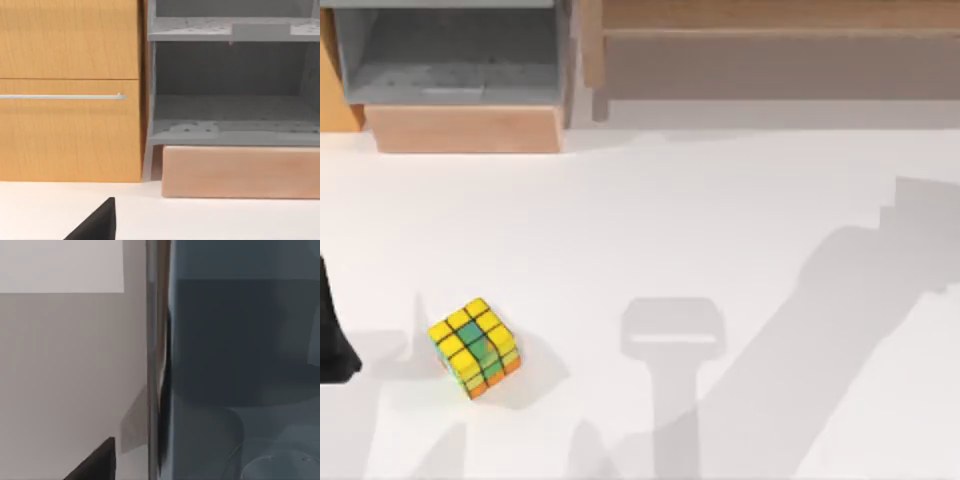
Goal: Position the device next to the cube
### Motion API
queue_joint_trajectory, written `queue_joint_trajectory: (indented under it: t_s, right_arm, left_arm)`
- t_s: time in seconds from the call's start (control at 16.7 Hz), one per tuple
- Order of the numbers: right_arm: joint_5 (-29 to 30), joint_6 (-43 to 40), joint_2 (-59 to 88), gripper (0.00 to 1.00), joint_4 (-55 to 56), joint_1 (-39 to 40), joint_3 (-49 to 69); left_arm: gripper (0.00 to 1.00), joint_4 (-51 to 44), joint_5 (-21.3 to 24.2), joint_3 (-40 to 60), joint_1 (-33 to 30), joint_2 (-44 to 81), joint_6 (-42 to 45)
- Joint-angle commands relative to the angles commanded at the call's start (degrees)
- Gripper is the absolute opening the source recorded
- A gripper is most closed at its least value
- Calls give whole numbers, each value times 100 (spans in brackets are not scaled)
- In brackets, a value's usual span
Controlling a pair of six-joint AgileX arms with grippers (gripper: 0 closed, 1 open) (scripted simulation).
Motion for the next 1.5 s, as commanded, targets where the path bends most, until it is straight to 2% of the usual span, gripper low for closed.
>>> queue_joint_trajectory:
  t_s: [0.3,1.08,1.5]
  right_arm:
    - [1,-3,64,100,136,-2,-72]
    - [1,-3,64,2,136,-2,-72]
    - [1,-3,64,0,136,-2,-72]
  left_arm:
    - [100,0,0,0,0,0,0]
    - [100,0,0,0,0,0,0]
    - [100,0,0,0,0,0,0]
